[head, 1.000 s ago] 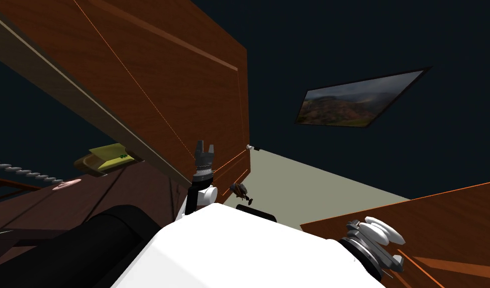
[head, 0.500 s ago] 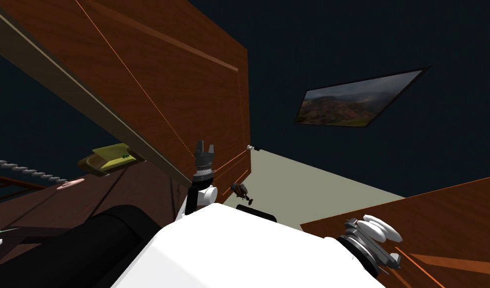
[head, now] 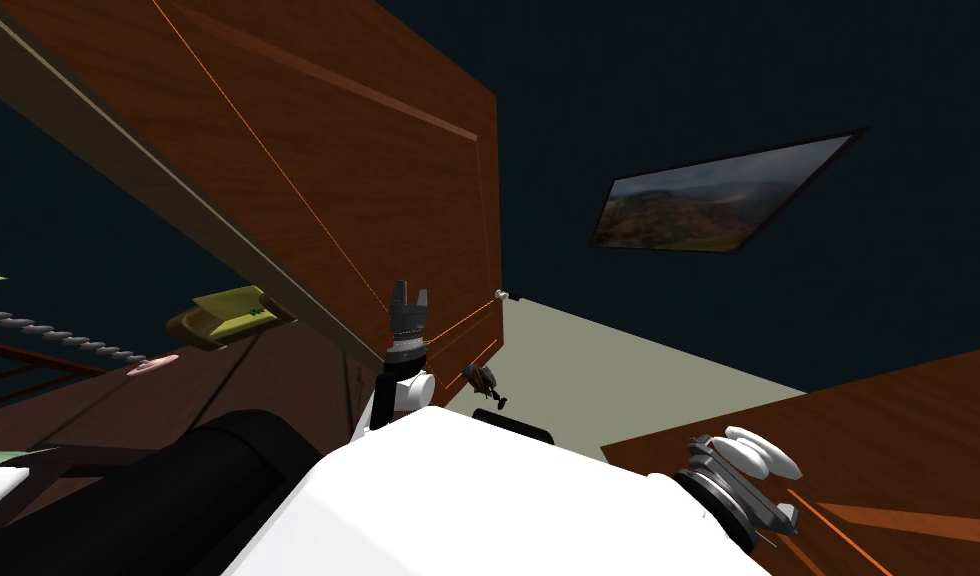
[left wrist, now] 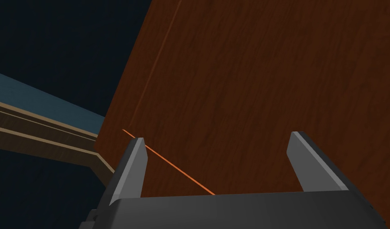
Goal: Push the door open
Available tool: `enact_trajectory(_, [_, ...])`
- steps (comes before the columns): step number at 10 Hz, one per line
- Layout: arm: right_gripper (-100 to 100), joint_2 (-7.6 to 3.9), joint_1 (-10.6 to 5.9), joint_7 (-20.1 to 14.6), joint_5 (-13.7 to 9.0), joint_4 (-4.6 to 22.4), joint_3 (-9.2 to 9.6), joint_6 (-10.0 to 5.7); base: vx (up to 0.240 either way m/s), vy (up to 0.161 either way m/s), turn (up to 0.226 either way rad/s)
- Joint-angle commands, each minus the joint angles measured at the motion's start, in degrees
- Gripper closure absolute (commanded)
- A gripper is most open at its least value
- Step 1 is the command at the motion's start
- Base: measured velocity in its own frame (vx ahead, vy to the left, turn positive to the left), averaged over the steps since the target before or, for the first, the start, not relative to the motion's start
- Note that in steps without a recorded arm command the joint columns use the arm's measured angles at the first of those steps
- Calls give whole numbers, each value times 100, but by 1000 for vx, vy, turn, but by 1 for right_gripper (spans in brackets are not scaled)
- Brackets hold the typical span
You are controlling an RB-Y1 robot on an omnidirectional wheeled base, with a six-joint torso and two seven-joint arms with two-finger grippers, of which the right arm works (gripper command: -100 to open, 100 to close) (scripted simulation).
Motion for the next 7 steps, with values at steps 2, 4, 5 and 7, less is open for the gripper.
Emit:
enact_trajectory(2, [100,-75,67,-7,-45,160,-67,81,-4,6,-38])
enact_trajectory(4, [100,9,-16,59,-62,120,-64,37,24,-19,41])
enact_trajectory(5, [100,9,-16,59,-62,120,-64,37,10,-19,25])
enact_trajectory(7, [100,9,-16,59,-62,81,-64,37,-1,-27,-27])
